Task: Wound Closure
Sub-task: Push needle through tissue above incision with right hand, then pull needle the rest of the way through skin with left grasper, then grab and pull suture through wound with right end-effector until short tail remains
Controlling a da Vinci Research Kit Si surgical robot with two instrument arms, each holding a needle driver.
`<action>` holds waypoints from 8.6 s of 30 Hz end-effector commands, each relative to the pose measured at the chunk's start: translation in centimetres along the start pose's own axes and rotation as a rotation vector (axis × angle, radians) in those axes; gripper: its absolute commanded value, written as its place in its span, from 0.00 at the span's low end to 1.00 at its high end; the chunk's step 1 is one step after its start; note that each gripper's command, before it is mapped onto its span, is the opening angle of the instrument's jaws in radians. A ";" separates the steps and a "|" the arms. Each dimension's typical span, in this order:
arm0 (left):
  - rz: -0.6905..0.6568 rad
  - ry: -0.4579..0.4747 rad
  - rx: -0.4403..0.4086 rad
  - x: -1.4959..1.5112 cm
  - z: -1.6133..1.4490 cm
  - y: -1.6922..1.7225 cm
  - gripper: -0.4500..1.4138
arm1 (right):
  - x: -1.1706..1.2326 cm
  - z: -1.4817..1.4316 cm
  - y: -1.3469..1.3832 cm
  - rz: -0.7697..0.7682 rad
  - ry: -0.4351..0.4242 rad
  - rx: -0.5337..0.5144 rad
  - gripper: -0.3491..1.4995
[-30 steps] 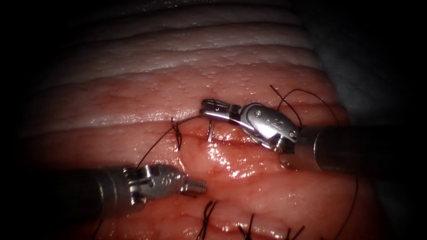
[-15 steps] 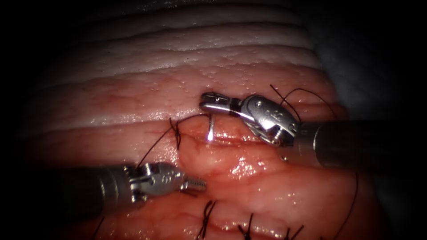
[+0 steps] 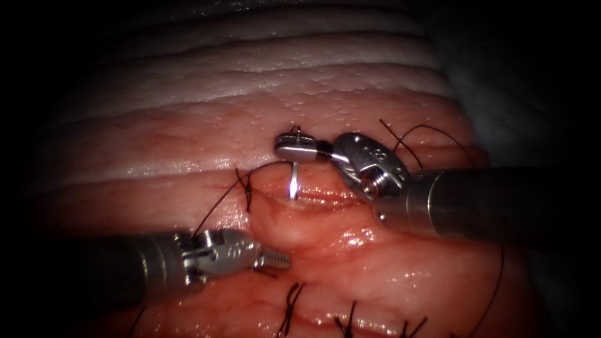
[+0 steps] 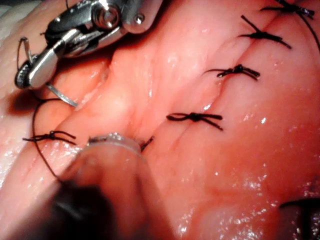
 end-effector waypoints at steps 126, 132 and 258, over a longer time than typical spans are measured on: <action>-0.112 0.489 -0.232 0.76 -0.51 -0.49 0.00 | -0.07 -0.69 -0.87 -0.293 -0.178 -0.114 0.58; -0.304 0.536 -0.371 0.78 -0.62 -0.56 0.00 | -0.36 -0.53 -0.82 -0.424 -0.287 -0.158 0.60; 0.164 0.623 -0.080 0.96 -1.80 1.32 0.00 | -0.47 -0.13 -1.95 -0.437 -0.376 -0.297 0.00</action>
